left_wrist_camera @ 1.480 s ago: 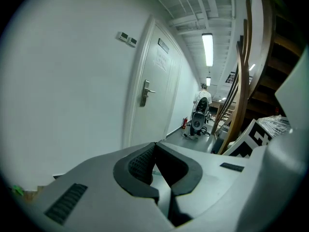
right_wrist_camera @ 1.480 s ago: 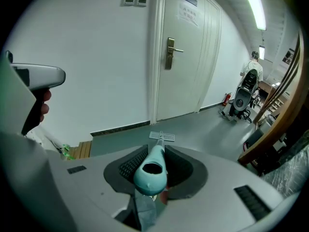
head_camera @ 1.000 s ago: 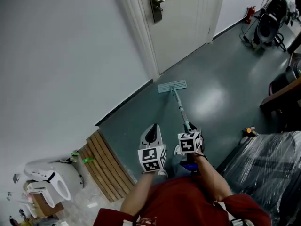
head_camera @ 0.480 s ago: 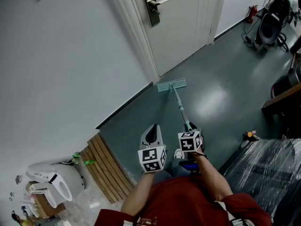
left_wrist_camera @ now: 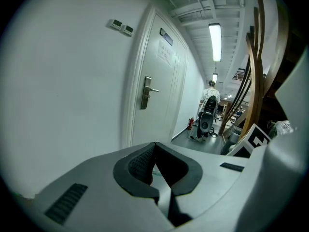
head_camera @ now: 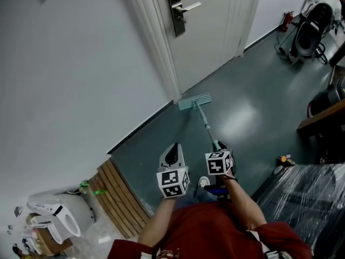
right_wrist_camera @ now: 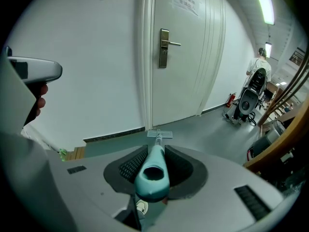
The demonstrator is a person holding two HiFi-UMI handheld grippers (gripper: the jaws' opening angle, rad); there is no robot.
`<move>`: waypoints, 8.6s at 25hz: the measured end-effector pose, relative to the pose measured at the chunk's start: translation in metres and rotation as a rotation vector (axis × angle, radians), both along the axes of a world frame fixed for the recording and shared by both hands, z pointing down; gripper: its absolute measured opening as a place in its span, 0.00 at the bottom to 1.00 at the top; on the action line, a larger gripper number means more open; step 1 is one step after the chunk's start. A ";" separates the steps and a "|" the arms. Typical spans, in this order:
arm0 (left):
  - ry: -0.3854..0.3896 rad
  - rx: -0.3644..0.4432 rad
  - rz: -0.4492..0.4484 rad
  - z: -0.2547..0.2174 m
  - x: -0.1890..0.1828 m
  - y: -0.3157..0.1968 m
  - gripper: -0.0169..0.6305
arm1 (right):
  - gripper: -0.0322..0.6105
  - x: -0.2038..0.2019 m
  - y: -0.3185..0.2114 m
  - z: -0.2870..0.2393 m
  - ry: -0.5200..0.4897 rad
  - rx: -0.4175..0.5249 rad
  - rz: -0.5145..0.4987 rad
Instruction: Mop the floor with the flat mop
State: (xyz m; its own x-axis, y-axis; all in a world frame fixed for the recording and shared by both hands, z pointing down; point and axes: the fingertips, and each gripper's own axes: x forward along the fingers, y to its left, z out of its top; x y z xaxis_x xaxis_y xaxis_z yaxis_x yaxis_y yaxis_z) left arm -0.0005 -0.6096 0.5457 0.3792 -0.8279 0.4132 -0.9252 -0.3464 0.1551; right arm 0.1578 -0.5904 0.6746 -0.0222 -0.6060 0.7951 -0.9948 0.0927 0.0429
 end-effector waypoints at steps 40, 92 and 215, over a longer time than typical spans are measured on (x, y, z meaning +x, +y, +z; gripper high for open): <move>0.014 0.035 0.023 -0.017 0.014 0.081 0.05 | 0.23 0.010 0.063 0.000 -0.033 -0.001 0.028; 0.035 0.090 0.031 -0.033 -0.021 0.424 0.05 | 0.23 -0.037 0.423 -0.023 -0.074 0.014 0.054; 0.107 0.062 -0.007 -0.018 -0.130 0.731 0.05 | 0.23 -0.139 0.743 -0.004 -0.011 -0.050 -0.001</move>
